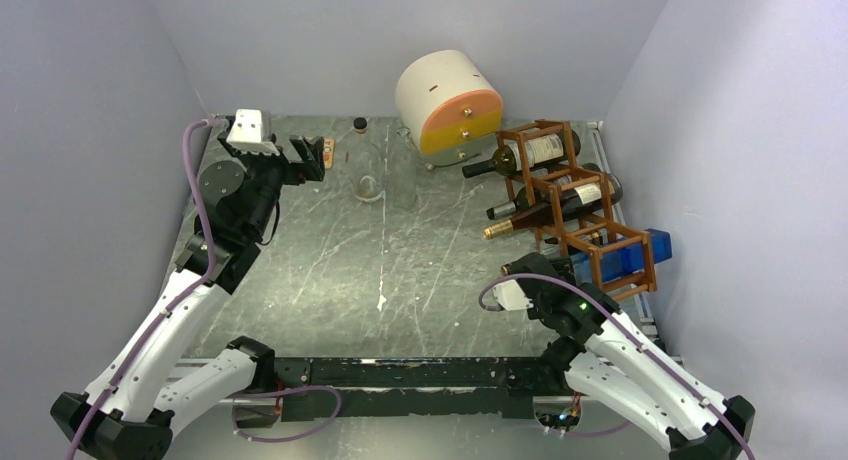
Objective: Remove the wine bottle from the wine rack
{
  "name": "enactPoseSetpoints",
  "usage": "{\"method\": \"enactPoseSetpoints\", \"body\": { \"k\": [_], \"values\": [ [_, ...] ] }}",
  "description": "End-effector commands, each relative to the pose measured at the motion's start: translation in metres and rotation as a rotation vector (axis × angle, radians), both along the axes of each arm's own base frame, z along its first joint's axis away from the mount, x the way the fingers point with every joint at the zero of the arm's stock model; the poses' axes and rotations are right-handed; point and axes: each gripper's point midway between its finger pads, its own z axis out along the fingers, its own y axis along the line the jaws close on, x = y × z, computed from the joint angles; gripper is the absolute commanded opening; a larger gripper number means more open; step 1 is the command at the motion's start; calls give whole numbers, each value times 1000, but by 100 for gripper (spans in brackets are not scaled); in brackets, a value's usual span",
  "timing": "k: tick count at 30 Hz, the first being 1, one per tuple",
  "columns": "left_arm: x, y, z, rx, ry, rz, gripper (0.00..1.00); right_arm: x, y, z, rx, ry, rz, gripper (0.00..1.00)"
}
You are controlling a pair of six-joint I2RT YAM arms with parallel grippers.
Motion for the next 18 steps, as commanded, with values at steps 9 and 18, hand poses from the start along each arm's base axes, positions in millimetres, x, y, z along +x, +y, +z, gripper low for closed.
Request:
{"method": "enactPoseSetpoints", "body": {
  "k": [9, 18],
  "values": [
    [2, -3, 0, 8, -10, -1, 98, -2, 22, 8, 114, 57, 45, 21],
    [4, -5, -2, 10, -4, -11, 98, -2, 51, 9, 173, 124, 124, 19]
  ]
}}
